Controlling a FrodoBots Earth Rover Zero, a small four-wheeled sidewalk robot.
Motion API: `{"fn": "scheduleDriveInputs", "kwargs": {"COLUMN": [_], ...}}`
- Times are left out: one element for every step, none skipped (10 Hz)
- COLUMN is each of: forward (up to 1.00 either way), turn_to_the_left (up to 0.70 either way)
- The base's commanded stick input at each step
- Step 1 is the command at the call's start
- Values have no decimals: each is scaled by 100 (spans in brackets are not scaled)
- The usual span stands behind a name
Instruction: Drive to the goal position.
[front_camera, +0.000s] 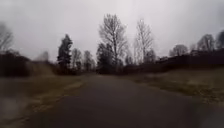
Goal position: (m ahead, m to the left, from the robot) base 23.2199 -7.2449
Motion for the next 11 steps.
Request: {"fn": "scheduleDriveInputs", "kwargs": {"forward": [68,68,68,68,68,68,68,68,68,68,68], "turn_to_the_left": [0,0,0,34,33,21,11,1,0,0,0]}}
